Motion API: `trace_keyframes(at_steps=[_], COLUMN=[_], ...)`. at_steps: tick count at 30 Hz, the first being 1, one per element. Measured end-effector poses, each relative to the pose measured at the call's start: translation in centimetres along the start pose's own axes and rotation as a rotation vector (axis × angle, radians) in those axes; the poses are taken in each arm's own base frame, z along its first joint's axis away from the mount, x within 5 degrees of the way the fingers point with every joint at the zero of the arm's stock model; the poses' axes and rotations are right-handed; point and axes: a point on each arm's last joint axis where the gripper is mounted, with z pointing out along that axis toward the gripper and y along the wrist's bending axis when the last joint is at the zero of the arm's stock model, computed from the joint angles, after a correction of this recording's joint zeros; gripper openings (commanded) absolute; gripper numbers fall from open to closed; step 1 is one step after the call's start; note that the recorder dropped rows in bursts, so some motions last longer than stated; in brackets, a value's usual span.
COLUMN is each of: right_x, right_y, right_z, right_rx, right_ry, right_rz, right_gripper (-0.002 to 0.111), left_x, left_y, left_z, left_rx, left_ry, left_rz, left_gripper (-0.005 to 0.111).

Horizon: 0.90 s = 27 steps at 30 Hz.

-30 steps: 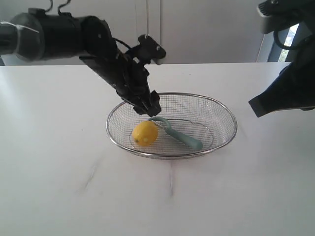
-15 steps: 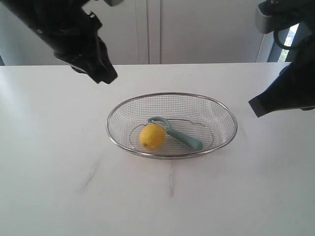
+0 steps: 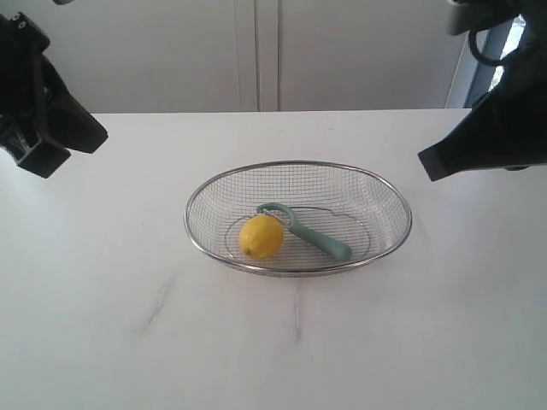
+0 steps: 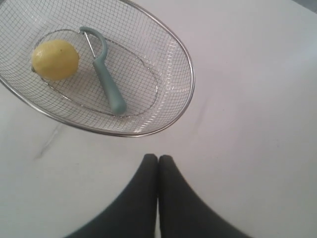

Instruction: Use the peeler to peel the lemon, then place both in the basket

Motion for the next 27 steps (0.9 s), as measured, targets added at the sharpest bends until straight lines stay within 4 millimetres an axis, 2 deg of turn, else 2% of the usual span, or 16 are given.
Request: trace_keyframes(at_steps=[27], right_x=[-0.23], right_y=[0.04], right_z=[0.0], right_rx=[-0.004], right_ry=[-0.025], right_rz=[0.002], right_gripper=[0.0], left_x=[-0.01], left_y=[0.01], left_z=[-0.2], left_rx=[-0.008], left_ry=[-0.008], left_rz=[0.003], left_gripper=[0.0])
